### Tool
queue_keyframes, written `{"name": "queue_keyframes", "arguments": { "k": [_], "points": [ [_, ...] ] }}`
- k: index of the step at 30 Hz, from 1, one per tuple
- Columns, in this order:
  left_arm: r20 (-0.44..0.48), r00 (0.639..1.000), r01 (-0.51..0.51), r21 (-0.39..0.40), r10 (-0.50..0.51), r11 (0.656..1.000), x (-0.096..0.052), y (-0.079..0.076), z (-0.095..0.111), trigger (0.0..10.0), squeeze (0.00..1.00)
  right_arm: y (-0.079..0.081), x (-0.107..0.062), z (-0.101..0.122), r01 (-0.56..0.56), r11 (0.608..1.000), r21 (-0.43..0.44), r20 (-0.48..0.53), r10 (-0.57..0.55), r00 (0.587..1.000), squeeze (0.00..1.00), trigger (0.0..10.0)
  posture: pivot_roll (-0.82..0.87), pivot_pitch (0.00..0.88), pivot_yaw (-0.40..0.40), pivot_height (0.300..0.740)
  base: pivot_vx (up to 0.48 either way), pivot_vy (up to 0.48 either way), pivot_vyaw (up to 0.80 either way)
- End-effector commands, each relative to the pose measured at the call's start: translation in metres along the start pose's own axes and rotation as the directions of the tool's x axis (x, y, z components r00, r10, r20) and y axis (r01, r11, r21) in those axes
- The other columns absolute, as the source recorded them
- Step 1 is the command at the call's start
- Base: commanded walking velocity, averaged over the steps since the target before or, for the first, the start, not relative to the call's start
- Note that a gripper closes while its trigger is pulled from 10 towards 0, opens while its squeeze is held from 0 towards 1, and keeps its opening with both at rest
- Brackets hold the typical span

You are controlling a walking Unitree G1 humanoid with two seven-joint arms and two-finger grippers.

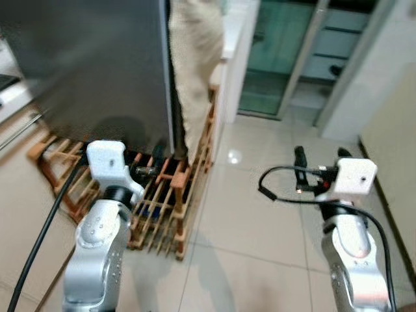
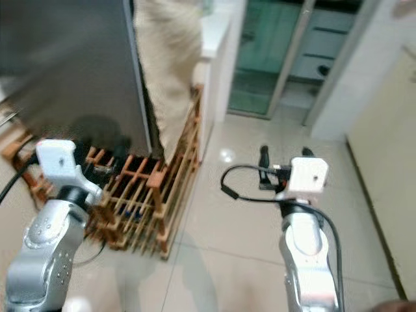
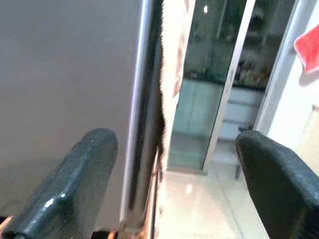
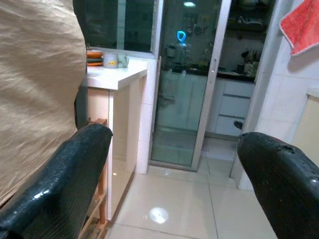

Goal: Restocking fridge

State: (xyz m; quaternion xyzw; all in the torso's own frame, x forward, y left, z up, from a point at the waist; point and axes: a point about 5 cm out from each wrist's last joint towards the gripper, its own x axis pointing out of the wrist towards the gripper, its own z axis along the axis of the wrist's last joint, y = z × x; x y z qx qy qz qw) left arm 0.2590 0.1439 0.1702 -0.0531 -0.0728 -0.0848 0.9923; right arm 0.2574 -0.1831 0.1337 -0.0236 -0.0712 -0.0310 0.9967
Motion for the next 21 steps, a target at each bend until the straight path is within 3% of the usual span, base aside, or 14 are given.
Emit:
{"name": "queue_keyframes", "arguments": {
  "k": [1, 6, 12, 21],
  "points": [
    [-0.016, 1.000, 0.002, 0.018, -0.002, 1.000, 0.004, 0.002, -0.003, 10.0, 0.00, -0.005, 0.004, -0.005, 0.008, 1.000, -0.009, -0.030, -0.008, 1.000, 0.02, 10.0, -0.12, 0.000, 0.003, 0.740, 0.480, 0.000, 0.00],
    [0.009, 0.999, 0.044, 0.050, -0.045, 0.998, 0.012, -0.002, 0.004, 10.0, 0.00, -0.009, 0.014, -0.007, 0.016, 1.000, -0.022, -0.027, -0.016, 0.999, 0.02, 10.0, -0.12, 0.000, 0.014, 0.740, 0.480, 0.000, 0.00],
    [0.020, 0.999, 0.035, 0.041, -0.036, 0.999, 0.018, -0.004, 0.007, 10.0, 0.00, -0.002, 0.018, -0.008, -0.009, 1.000, -0.019, -0.027, 0.009, 1.000, 0.02, 10.0, -0.11, 0.000, 0.008, 0.740, 0.480, 0.000, 0.00],
    [0.063, 0.995, -0.078, 0.041, 0.075, 0.996, 0.034, 0.007, 0.023, 10.0, 0.00, 0.005, 0.021, -0.013, -0.047, 0.999, -0.022, -0.042, 0.046, 0.998, 0.02, 10.0, -0.11, 0.000, -0.004, 0.740, 0.000, 0.000, 0.00]
  ]
}}
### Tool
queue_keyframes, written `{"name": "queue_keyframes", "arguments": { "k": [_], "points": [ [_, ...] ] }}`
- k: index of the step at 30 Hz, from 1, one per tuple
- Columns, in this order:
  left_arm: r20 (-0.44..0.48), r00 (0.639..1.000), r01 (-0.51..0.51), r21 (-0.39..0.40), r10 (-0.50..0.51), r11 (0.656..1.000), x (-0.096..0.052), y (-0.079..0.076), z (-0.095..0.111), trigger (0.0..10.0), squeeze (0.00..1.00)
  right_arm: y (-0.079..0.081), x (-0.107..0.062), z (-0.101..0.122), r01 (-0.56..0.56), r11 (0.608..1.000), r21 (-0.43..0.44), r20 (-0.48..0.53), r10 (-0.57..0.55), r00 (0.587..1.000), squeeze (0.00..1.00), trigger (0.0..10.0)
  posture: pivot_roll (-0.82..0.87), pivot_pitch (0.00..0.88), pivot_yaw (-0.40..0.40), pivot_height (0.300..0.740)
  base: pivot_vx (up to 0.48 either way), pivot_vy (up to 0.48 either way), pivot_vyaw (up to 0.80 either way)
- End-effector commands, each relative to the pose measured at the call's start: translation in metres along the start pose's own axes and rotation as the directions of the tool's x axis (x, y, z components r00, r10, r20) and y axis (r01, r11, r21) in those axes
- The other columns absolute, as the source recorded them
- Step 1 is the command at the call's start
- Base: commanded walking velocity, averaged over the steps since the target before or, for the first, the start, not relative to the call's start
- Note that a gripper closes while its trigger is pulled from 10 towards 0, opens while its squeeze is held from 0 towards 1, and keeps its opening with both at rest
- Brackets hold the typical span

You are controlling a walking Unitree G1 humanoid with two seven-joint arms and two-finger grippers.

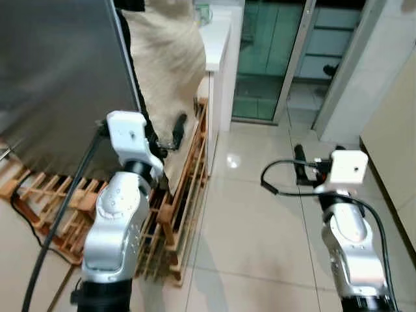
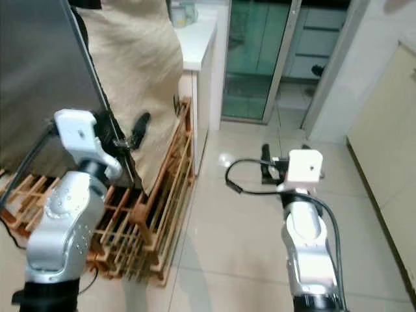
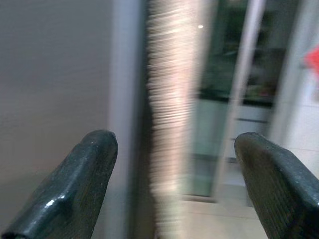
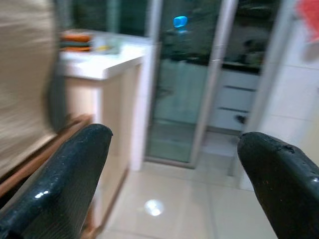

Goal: Restocking fridge

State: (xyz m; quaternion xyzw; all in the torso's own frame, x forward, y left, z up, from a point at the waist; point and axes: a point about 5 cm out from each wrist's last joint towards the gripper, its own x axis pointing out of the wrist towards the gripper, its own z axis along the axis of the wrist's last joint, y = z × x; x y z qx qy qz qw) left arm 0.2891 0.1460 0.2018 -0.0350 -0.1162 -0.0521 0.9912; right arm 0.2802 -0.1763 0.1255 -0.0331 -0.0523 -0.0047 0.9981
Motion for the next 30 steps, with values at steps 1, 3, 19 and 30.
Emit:
{"name": "queue_keyframes", "arguments": {
  "k": [1, 3, 19, 30],
  "points": [
    [-0.025, 0.999, -0.032, 0.003, 0.032, 0.999, 0.003, 0.004, -0.002, 10.0, 0.00, -0.003, 0.000, -0.002, 0.005, 1.000, -0.007, -0.008, -0.006, 1.000, 0.02, 10.0, -0.11, 0.000, -0.005, 0.740, 0.000, 0.000, 0.00],
    [-0.024, 0.998, -0.054, 0.002, 0.054, 0.999, 0.012, 0.007, 0.000, 10.0, 0.00, -0.003, 0.001, -0.003, -0.001, 1.000, -0.009, -0.011, 0.001, 1.000, 0.02, 10.0, -0.11, 0.000, -0.005, 0.740, 0.000, 0.000, 0.00],
    [-0.069, 0.998, 0.001, -0.042, -0.004, 0.999, 0.041, -0.017, -0.009, 10.0, 0.00, -0.002, 0.003, -0.008, -0.001, 1.000, -0.019, -0.024, 0.001, 1.000, 0.02, 10.0, -0.13, 0.000, 0.005, 0.740, 0.000, 0.000, 0.00],
    [-0.096, 0.995, 0.022, -0.040, -0.025, 0.999, 0.047, -0.028, -0.015, 10.0, 0.00, -0.002, 0.004, -0.009, 0.004, 1.000, -0.025, -0.022, -0.005, 1.000, 0.02, 10.0, -0.14, 0.000, 0.010, 0.740, 0.000, 0.000, 0.00]
  ]
}}
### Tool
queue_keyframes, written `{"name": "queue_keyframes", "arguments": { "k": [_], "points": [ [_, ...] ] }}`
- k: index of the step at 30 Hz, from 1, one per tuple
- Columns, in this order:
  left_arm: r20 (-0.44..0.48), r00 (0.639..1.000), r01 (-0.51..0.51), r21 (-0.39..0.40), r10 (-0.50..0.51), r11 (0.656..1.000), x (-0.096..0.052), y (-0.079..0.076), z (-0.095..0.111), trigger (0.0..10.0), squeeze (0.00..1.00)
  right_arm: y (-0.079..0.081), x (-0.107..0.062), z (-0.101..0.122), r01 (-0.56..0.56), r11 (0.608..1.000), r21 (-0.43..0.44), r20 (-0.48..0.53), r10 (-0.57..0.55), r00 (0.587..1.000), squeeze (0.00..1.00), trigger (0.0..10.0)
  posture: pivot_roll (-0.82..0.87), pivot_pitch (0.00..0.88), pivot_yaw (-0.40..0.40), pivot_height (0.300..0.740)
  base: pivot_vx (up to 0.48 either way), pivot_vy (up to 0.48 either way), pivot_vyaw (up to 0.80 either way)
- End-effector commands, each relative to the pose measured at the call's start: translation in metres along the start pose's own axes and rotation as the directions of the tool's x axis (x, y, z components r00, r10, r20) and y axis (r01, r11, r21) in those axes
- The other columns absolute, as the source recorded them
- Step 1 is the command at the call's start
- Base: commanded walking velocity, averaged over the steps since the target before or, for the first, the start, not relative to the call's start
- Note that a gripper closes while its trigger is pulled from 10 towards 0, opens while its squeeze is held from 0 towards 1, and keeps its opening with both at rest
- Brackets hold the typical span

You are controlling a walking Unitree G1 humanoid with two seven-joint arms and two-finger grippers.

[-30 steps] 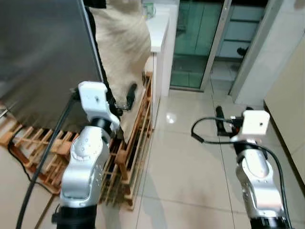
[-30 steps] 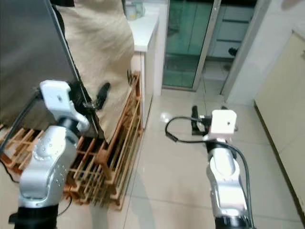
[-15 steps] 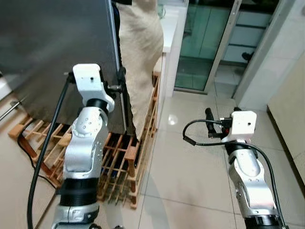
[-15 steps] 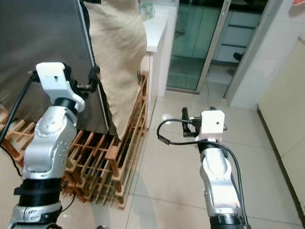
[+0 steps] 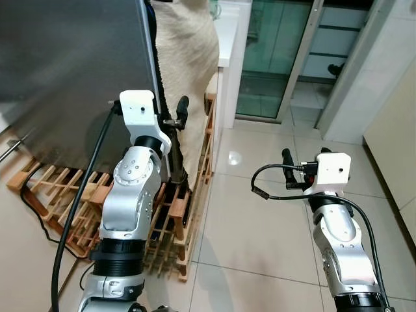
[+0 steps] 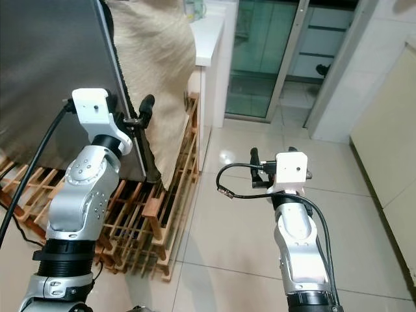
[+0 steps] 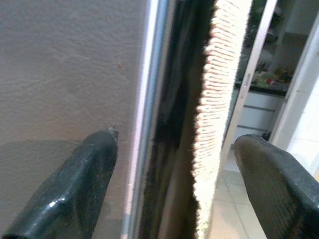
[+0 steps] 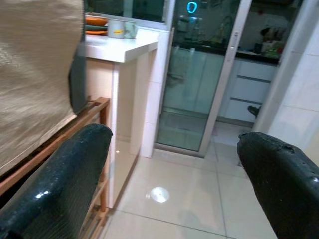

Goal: Restocking fridge

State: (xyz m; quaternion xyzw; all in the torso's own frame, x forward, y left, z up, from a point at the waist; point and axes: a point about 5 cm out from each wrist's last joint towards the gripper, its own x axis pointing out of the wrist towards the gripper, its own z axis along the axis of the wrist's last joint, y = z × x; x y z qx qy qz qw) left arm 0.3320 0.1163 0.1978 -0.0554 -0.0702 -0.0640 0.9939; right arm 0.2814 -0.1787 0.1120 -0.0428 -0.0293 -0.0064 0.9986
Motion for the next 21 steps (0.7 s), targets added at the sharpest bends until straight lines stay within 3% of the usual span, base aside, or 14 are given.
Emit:
{"name": "queue_keyframes", "arguments": {
  "k": [1, 12, 17, 21],
  "points": [
    [-0.007, 1.000, 0.006, 0.010, -0.005, 1.000, 0.005, -0.004, 0.002, 10.0, 0.00, -0.001, 0.004, 0.005, 0.004, 1.000, -0.006, 0.025, -0.004, 1.000, 0.02, 10.0, -0.14, 0.000, 0.010, 0.740, 0.000, 0.000, 0.00],
    [-0.033, 0.994, 0.105, -0.067, -0.107, 0.992, 0.010, -0.022, -0.003, 10.0, 0.00, -0.005, 0.004, 0.006, 0.024, 1.000, -0.013, 0.031, -0.023, 0.999, 0.02, 10.0, -0.15, 0.000, 0.013, 0.740, 0.000, 0.000, 0.00],
    [-0.054, 0.991, 0.119, -0.055, -0.122, 0.991, 0.011, -0.024, -0.008, 10.0, 0.00, -0.003, 0.004, 0.005, 0.021, 1.000, -0.012, 0.030, -0.021, 0.999, 0.02, 10.0, -0.15, 0.000, 0.007, 0.740, 0.000, 0.000, 0.00],
    [-0.057, 0.985, 0.164, -0.030, -0.165, 0.986, 0.019, -0.038, -0.014, 10.0, 0.00, -0.002, 0.006, 0.005, 0.016, 1.000, -0.012, 0.028, -0.015, 0.999, 0.02, 10.0, -0.15, 0.000, 0.002, 0.740, 0.000, 0.000, 0.00]
  ]
}}
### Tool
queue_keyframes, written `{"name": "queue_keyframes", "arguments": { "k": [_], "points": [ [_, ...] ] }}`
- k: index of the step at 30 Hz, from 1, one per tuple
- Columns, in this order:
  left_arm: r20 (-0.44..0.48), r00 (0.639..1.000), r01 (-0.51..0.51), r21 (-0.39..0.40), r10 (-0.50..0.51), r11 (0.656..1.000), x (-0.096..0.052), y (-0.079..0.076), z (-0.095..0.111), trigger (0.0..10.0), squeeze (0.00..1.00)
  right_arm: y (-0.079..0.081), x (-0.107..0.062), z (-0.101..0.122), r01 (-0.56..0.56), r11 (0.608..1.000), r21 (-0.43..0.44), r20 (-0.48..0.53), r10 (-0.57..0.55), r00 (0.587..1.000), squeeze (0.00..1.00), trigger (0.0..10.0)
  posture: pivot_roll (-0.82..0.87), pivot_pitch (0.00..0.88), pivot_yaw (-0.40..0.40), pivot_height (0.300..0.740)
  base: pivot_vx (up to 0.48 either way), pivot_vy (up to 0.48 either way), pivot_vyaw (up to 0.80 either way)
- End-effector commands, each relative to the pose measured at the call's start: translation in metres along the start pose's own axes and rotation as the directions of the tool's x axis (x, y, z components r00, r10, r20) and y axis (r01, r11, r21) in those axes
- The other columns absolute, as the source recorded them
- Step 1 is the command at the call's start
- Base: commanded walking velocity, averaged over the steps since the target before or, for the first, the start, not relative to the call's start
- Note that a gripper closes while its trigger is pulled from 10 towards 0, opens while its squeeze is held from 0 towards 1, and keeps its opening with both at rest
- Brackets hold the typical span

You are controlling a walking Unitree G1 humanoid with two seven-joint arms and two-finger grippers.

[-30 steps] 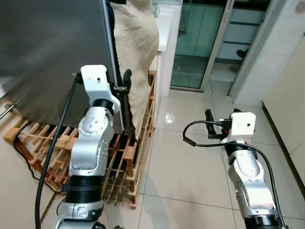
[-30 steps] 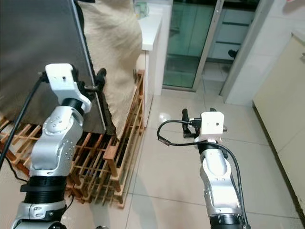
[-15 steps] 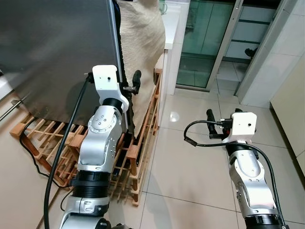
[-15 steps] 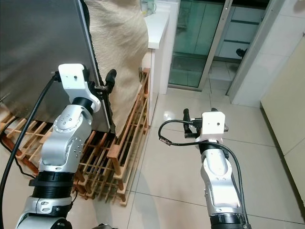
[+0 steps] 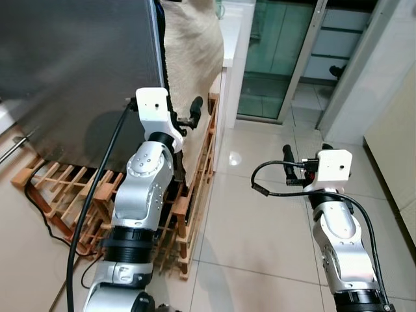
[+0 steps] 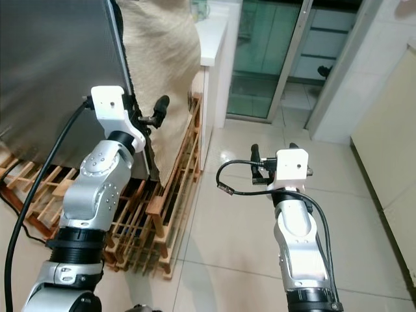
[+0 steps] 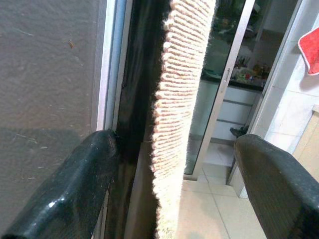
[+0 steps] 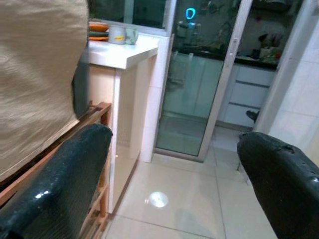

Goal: Restocking fridge

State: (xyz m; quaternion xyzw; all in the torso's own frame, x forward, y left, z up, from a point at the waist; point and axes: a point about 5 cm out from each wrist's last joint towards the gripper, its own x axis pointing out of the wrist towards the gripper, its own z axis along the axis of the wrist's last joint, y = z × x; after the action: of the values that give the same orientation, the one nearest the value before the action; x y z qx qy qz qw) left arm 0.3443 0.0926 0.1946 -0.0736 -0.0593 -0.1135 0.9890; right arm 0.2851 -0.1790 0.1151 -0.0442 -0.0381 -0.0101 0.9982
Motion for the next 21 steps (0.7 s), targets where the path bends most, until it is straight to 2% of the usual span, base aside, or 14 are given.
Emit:
{"name": "queue_keyframes", "arguments": {
  "k": [1, 4, 8, 12, 13, 14, 15, 16, 17, 18, 19, 20, 21],
  "points": [
    [-0.038, 0.997, 0.075, 0.043, -0.073, 0.996, 0.011, -0.020, -0.008, 10.0, 0.00, -0.001, 0.003, 0.002, 0.004, 1.000, -0.010, 0.011, -0.004, 1.000, 0.03, 10.0, -0.15, 0.000, 0.001, 0.740, 0.000, 0.000, 0.00],
    [-0.034, 0.997, 0.066, 0.079, -0.064, 0.995, 0.021, -0.024, -0.009, 10.0, 0.00, 0.000, 0.005, 0.003, -0.001, 1.000, -0.011, 0.014, 0.001, 1.000, 0.02, 10.0, -0.16, 0.000, 0.001, 0.740, 0.000, 0.000, 0.00],
    [-0.047, 0.998, -0.026, 0.099, 0.031, 0.995, 0.036, -0.021, -0.008, 10.0, 0.00, -0.001, 0.006, 0.004, 0.002, 1.000, -0.011, 0.018, -0.002, 1.000, 0.02, 10.0, -0.17, 0.000, 0.012, 0.740, 0.000, 0.000, 0.00],
    [-0.051, 0.998, -0.024, 0.101, 0.030, 0.995, 0.041, -0.026, -0.007, 10.0, 0.00, -0.001, 0.006, 0.004, 0.006, 1.000, -0.010, 0.019, -0.006, 1.000, 0.02, 10.0, -0.18, 0.000, 0.014, 0.740, 0.000, 0.000, 0.00],
    [-0.058, 0.994, 0.090, 0.037, -0.088, 0.995, 0.046, -0.051, -0.009, 10.0, 0.00, -0.001, 0.005, 0.003, 0.007, 1.000, -0.009, 0.018, -0.007, 1.000, 0.02, 10.0, -0.18, 0.000, 0.012, 0.740, 0.000, 0.000, 0.00],
    [-0.058, 0.994, 0.090, 0.037, -0.088, 0.995, 0.046, -0.051, -0.009, 10.0, 0.00, -0.001, 0.005, 0.003, 0.007, 1.000, -0.009, 0.018, -0.007, 1.000, 0.02, 10.0, -0.18, 0.000, 0.012, 0.740, 0.000, 0.000, 0.00],
    [-0.034, 0.966, 0.254, -0.020, -0.255, 0.967, 0.048, -0.082, -0.008, 10.0, 0.00, 0.000, 0.003, 0.002, 0.007, 1.000, -0.004, 0.014, -0.007, 1.000, 0.02, 10.0, -0.18, 0.000, 0.008, 0.740, 0.000, 0.000, 0.00],
    [-0.034, 0.966, 0.254, -0.020, -0.255, 0.967, 0.048, -0.082, -0.008, 10.0, 0.00, 0.000, 0.003, 0.002, 0.007, 1.000, -0.004, 0.014, -0.007, 1.000, 0.02, 10.0, -0.18, 0.000, 0.008, 0.740, 0.000, 0.000, 0.00],
    [-0.020, 0.952, 0.305, -0.021, -0.305, 0.952, 0.048, -0.091, -0.006, 10.0, 0.00, 0.000, 0.002, 0.002, 0.007, 1.000, -0.002, 0.012, -0.007, 1.000, 0.02, 10.0, -0.18, 0.000, 0.000, 0.740, 0.000, 0.000, 0.00],
    [-0.034, 0.891, 0.450, -0.060, -0.452, 0.891, 0.048, -0.117, -0.006, 10.0, 0.00, 0.001, -0.003, 0.000, 0.003, 1.000, -0.001, 0.003, -0.003, 1.000, 0.02, 10.0, -0.18, 0.000, 0.001, 0.740, 0.000, 0.000, 0.00],
    [-0.027, 0.866, 0.495, -0.089, -0.499, 0.864, 0.047, -0.127, -0.004, 10.0, 0.00, 0.001, -0.005, -0.001, 0.001, 1.000, -0.003, -0.002, -0.001, 1.000, 0.02, 10.0, -0.20, 0.000, 0.010, 0.740, 0.000, 0.000, 0.00],
    [-0.011, 0.817, 0.571, -0.118, -0.576, 0.812, 0.044, -0.145, -0.001, 10.0, 0.00, 0.001, -0.008, -0.004, 0.005, 1.000, -0.005, -0.012, -0.005, 1.000, 0.02, 10.0, -0.20, 0.000, 0.014, 0.740, 0.000, 0.000, 0.00],
    [0.003, 0.785, 0.615, -0.132, -0.620, 0.778, 0.041, -0.155, 0.002, 10.0, 0.00, 0.000, -0.009, -0.006, 0.008, 1.000, -0.005, -0.019, -0.008, 1.000, 0.02, 10.0, -0.21, 0.000, 0.016, 0.740, 0.000, 0.000, 0.00]
  ]
}}
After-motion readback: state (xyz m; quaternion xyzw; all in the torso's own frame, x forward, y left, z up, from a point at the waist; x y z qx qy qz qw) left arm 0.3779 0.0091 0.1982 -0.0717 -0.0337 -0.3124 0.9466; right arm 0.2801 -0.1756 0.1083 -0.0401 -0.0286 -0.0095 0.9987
